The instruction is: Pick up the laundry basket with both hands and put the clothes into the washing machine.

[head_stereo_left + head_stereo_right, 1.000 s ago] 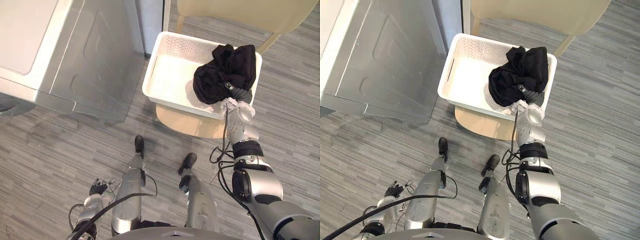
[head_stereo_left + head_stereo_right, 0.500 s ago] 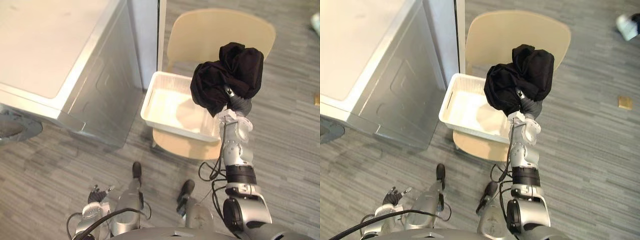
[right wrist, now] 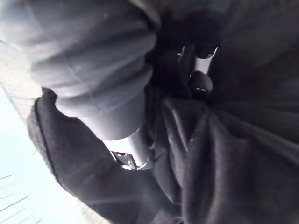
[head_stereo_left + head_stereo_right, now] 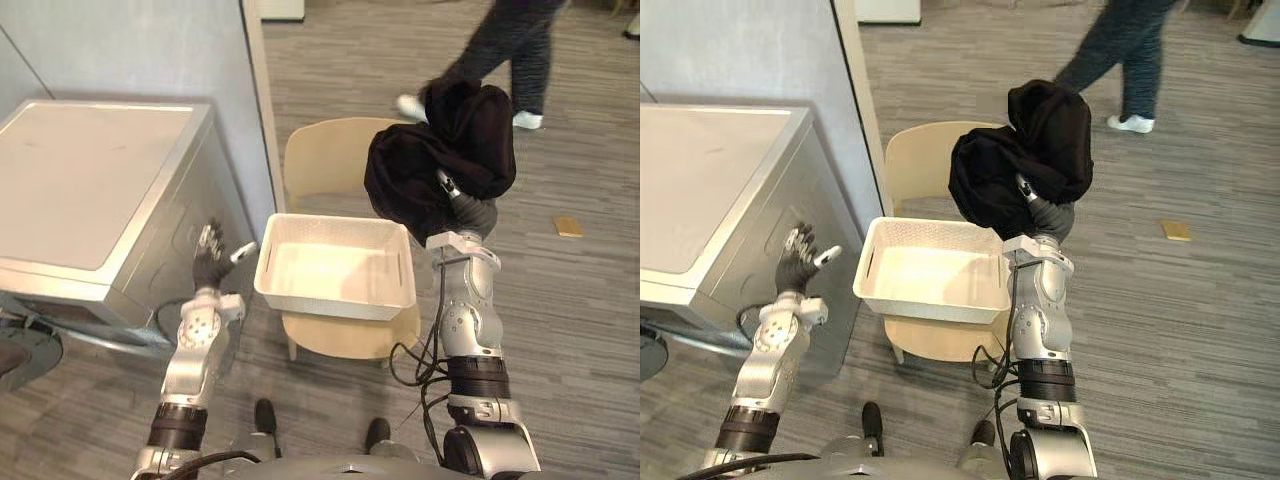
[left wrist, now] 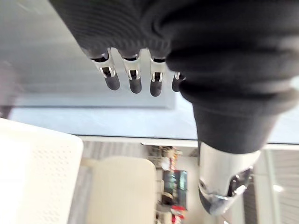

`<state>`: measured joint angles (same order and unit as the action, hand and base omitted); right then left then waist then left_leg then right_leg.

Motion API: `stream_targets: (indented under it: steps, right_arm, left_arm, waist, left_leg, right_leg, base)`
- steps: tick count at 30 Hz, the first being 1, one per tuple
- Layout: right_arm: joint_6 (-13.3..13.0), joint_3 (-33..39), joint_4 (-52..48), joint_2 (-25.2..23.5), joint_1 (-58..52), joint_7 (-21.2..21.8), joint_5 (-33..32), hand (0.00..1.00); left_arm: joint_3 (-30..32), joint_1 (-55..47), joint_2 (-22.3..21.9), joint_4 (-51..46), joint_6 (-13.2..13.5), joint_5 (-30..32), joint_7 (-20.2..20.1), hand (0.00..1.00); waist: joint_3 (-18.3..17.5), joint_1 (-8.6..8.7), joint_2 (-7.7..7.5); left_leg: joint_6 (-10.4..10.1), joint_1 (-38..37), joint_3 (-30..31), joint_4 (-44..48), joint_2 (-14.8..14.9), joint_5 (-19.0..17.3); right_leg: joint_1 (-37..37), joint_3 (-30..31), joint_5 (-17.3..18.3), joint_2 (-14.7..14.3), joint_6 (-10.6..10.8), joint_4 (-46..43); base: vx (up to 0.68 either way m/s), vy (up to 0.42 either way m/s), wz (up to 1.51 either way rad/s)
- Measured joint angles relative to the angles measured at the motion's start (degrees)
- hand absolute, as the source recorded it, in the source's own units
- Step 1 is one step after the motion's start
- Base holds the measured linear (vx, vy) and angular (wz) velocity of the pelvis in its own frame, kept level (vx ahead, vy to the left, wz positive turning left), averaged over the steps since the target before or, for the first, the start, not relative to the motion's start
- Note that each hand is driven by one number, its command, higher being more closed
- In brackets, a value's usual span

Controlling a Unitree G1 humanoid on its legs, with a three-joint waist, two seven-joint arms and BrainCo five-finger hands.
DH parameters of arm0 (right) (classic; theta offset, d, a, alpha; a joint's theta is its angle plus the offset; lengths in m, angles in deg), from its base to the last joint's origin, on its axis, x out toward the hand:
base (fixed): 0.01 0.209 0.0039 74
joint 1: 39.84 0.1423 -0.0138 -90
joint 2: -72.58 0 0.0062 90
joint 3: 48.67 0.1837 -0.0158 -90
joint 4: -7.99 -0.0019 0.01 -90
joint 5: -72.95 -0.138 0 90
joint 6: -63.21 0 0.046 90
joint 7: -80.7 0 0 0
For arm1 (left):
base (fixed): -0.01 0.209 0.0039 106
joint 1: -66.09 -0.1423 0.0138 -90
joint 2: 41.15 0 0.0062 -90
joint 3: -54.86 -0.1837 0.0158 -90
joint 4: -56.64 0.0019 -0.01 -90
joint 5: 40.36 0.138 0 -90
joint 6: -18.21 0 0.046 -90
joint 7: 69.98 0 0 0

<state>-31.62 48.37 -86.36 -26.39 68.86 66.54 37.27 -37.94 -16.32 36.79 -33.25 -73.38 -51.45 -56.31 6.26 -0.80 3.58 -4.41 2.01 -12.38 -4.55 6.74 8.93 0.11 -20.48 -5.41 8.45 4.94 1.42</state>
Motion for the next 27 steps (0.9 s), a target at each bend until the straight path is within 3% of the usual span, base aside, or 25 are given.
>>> stream_targets:
  steps: [6, 16, 27]
  right_arm:
    - [0.01, -3.43, -4.80, -1.09, -1.84, 2.71, -0.02, 1.00]
    - [-0.10, -7.19, -11.16, -2.12, -5.59, 4.25, -1.18, 1.00]
    - [-0.13, -12.90, -12.88, -3.60, -9.75, 6.18, -5.00, 1.00]
  left_arm:
    - [-5.05, 5.51, -0.01, -3.77, 1.50, 0.05, 0.50, 0.00]
    - [-13.24, 9.74, -0.07, -4.04, 2.06, 0.00, -2.00, 0.00]
    - [-19.96, 18.51, -0.07, 3.12, 2.05, -4.29, -1.86, 0.00]
  waist:
    - [-2.36, 2.07, 0.04]
    - [-4.03, 3.23, 0.20]
    - [-6.55, 5.00, 0.00]
  left_leg:
    - [-0.07, -1.26, -2.01, -0.32, 0.01, -0.53]
    - [-0.62, -2.03, -3.20, -0.39, 0.18, -0.96]
    - [-0.45, -2.12, -4.84, -0.40, 0.20, -0.91]
  right_leg:
    - [0.67, 1.89, -0.81, -0.26, -0.19, 1.75]
    - [0.69, 2.90, -0.95, -0.47, -0.22, 2.12]
    - [-0.31, 5.13, -1.28, -0.55, -0.11, 2.15]
  base:
    - [0.00, -0.006, -0.18]
    - [0.00, -0.005, -0.06]
    - [0.01, -0.007, -0.07]
